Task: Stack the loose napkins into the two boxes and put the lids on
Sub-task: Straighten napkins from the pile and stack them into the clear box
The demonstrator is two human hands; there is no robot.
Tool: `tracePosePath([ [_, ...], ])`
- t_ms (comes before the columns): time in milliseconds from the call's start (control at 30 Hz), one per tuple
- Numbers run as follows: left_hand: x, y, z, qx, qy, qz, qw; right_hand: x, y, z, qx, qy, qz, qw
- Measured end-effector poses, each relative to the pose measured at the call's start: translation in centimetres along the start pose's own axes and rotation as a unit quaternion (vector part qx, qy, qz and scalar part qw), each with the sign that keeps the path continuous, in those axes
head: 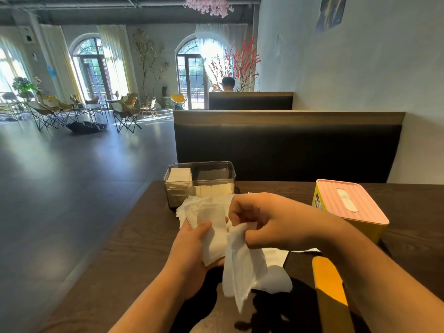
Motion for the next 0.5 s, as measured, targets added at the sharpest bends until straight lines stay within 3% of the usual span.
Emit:
tracePosePath([
  [100, 0.1, 0.4, -0.6, 0.054, -0.033, 0.012, 0.998, -0.1, -0.2, -0.3, 0.018, -0.017, 0.005, 1.000],
  [233, 0.3, 1.1, -1.4, 0.113, -0.039, 0.034, 0.992, 0.3, -0.9, -0.9, -0.021, 0.041, 0.007, 0.999],
  [400, 0.7, 1.6, -1.8, 0.112, 0.044, 0.140, 0.983, -1.0, -2.2, -1.5, -0.089, 0.014, -0.031, 0.995],
  [500, 0.7, 1.3, -1.2, 0.118, 0.068, 0.141, 0.980, -1.6, -2.7, -1.6, -0.129, 0.025, -0.036, 0.991],
])
Point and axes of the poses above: each hand's wrist, its own y-axis away from the middle knuckle, its own z-axis out of the back of the hand, x = y × z, the point moved 3 cm from there along -y, towards the middle knuckle, and after that the axes turned 8 degrees about x, right-handed, at the moved point
